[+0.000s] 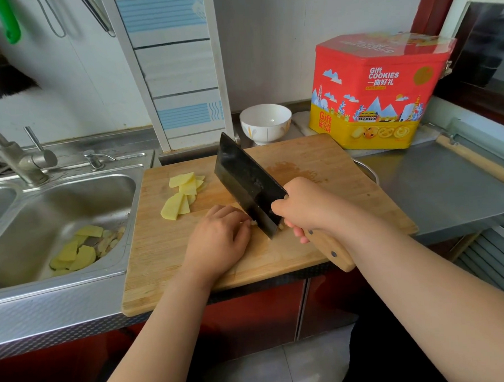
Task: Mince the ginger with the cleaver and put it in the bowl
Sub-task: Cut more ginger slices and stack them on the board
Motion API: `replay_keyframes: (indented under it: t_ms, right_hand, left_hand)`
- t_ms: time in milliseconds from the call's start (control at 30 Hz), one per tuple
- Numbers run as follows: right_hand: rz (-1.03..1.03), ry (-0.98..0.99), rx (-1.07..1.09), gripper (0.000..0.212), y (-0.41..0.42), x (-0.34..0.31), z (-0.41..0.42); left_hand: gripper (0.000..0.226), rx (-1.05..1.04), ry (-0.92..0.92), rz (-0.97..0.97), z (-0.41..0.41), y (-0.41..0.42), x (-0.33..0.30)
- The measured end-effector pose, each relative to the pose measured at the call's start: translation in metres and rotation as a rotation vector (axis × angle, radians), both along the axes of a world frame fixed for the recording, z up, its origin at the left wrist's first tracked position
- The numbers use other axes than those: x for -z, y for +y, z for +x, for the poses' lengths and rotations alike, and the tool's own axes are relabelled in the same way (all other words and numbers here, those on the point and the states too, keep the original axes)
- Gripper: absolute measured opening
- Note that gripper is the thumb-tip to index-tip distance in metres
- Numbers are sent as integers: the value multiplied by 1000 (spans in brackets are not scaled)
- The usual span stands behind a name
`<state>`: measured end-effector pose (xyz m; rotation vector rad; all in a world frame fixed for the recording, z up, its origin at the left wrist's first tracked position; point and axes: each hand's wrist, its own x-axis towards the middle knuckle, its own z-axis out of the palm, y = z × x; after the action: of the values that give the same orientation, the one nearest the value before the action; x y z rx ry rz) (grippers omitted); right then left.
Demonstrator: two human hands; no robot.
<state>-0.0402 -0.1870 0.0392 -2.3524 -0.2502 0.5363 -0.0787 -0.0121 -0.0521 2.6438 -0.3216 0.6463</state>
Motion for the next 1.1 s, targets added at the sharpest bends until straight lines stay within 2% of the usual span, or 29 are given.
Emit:
replay_keyframes:
  t_ms: [100,200,267,333,400,467,600,767,900,1100]
  right_hand:
    - [9,-25,19,34,-3,-4,2]
    - [29,-45,18,9,-5,-8,3]
    - [29,-48,18,15,-5,-9,3]
    - [57,-30,25,10,-6,-12,2]
    - [92,-14,31,26,-9,-14,2]
    - [101,-12,32,33,-11,-16,2]
    - [115,-11,29,34,-15,-19,2]
    - [77,30,0,27,-20,-18,0]
    - [84,102,-52,19,-22,-18,-6]
    - [56,176,-126,13,-17,-6,-15]
  left_hand:
    - [25,-25,-90,48,1,-3,-1]
    - [23,31,-216,107,1,-7,0]
    - [24,64,-267,156,0,-8,1]
    - [22,68,-290,185,-1,-7,2]
    - [20,59,-279,197,-2,-6,3]
    - [17,39,-243,179,-1,-4,3]
    - [3,-38,-165,73,0,-2,0]
    - [15,-152,-134,-140,-3,-1,-4]
    - [40,-240,-133,-429,-5,2,-6]
    - [42,-379,-208,-527,-4,5,-10]
